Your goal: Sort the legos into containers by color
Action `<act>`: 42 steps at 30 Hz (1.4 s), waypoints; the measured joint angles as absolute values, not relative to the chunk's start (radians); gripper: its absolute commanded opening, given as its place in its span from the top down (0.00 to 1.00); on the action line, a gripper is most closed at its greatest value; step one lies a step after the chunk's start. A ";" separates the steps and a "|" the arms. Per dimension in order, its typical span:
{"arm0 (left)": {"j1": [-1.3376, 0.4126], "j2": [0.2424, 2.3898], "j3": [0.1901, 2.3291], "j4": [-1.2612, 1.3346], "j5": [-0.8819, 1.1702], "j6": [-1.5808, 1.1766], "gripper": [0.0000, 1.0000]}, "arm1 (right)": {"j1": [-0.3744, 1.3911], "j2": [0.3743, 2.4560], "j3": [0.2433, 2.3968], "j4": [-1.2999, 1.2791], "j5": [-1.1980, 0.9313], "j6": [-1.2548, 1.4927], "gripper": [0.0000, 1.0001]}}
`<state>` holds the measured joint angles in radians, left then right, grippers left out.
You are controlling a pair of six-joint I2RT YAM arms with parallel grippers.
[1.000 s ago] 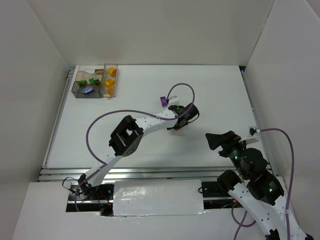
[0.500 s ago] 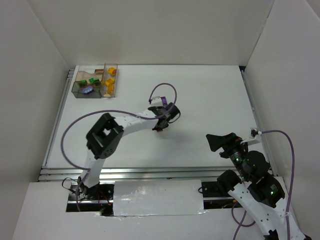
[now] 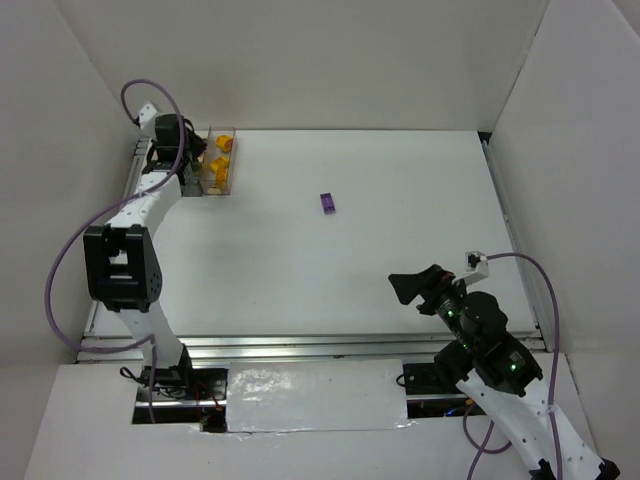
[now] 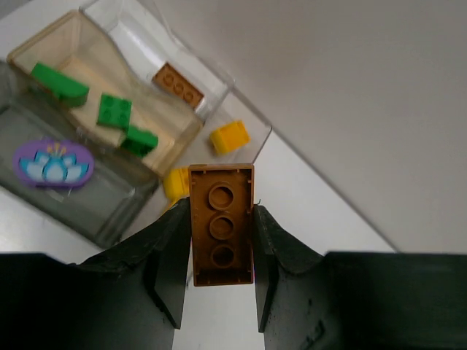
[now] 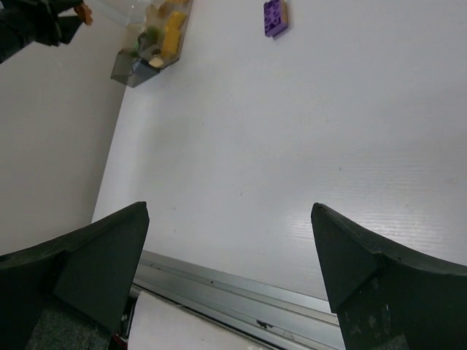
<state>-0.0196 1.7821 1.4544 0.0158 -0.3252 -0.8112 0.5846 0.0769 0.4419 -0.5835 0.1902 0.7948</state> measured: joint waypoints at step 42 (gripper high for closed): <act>0.235 2.611 2.083 0.547 0.008 -0.828 0.18 | 0.584 0.649 0.394 -0.196 0.087 0.734 0.00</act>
<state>0.2352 2.6106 2.0834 0.5472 0.0082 -0.8280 0.5842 0.6491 0.3939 -0.1955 0.0872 0.7341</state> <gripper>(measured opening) 0.772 0.996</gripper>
